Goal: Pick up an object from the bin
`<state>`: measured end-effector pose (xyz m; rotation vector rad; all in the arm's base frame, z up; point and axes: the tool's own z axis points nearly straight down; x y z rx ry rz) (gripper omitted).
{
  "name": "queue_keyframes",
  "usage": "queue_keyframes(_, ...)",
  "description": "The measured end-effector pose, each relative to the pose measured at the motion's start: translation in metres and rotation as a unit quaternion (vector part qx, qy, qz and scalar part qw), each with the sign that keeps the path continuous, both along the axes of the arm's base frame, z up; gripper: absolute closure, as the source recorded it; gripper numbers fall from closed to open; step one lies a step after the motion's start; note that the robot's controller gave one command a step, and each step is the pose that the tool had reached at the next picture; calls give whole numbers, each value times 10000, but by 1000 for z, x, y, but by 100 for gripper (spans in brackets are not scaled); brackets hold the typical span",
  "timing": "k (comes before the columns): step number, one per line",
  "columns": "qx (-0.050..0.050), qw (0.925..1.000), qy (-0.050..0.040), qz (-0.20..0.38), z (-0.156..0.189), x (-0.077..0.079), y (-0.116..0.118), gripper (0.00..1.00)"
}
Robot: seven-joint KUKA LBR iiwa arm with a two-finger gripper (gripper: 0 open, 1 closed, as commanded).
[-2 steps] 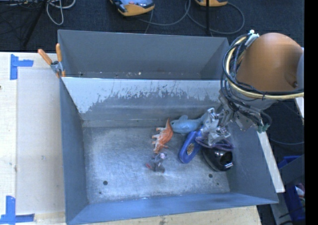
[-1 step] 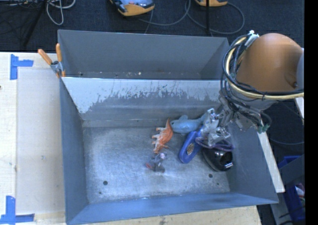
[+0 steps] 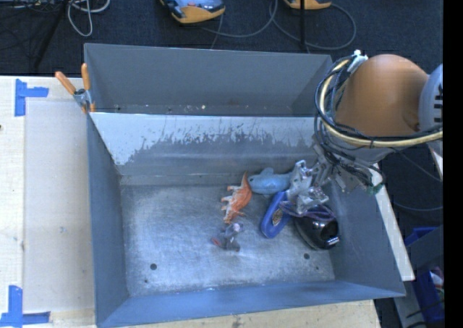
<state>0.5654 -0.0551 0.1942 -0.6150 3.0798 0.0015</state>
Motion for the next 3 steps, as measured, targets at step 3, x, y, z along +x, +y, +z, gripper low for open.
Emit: queue_keyframes(3, 0, 10000, 7, 61, 4, 9, -5, 100)
